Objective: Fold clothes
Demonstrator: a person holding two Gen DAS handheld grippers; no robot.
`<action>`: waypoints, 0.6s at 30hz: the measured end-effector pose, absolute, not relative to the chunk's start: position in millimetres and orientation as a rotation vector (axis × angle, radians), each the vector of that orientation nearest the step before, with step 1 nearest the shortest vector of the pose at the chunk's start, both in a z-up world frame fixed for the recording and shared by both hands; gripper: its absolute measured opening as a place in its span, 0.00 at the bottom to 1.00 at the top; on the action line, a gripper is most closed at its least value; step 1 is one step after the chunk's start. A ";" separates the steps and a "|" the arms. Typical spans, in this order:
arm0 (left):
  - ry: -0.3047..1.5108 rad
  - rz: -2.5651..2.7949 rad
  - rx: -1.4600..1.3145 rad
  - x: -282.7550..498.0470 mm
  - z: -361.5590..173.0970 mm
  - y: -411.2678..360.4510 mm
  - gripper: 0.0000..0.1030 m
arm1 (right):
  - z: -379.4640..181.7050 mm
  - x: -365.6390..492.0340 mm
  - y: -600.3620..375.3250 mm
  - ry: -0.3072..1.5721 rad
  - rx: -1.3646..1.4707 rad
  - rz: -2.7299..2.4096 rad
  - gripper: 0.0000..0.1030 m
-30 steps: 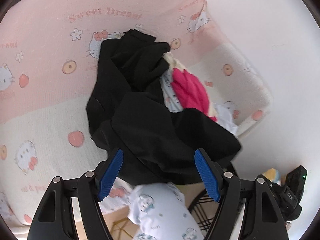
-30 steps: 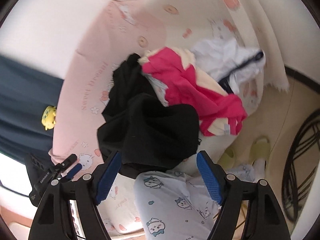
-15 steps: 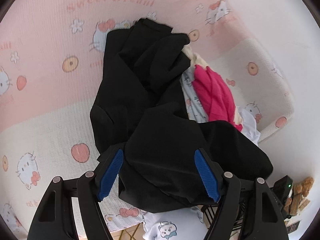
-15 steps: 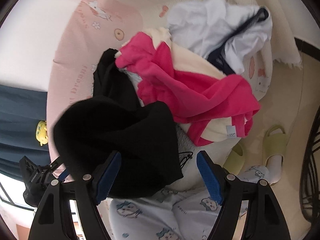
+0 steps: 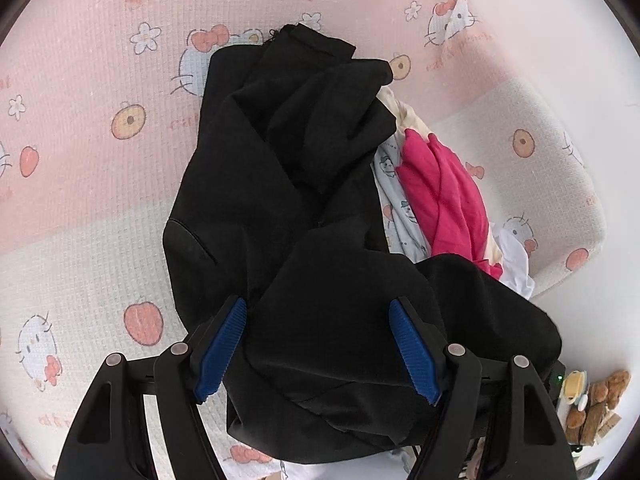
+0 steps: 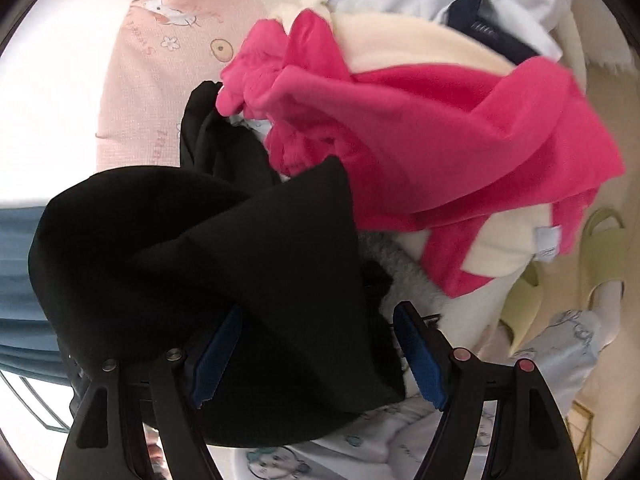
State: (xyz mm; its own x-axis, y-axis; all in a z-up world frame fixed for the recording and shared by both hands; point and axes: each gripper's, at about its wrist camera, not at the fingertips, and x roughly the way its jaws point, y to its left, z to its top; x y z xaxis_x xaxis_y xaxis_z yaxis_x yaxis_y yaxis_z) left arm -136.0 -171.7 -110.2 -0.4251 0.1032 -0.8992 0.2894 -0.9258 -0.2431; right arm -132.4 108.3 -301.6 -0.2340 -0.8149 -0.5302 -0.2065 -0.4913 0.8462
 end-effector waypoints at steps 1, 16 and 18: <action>0.562 -2.496 1.613 -134.7 -112.0 -172.6 0.69 | -299.6 -132.7 103.6 -1.221 1.563 -1.765 0.71; 0.722 -2.456 1.644 -114.7 -131.6 -202.2 0.69 | -276.1 -143.9 62.0 -1.154 1.563 -1.760 0.32; 0.792 -2.481 1.667 -116.8 -137.9 -200.2 0.60 | -272.3 -147.4 50.8 -1.087 1.590 -1.769 0.23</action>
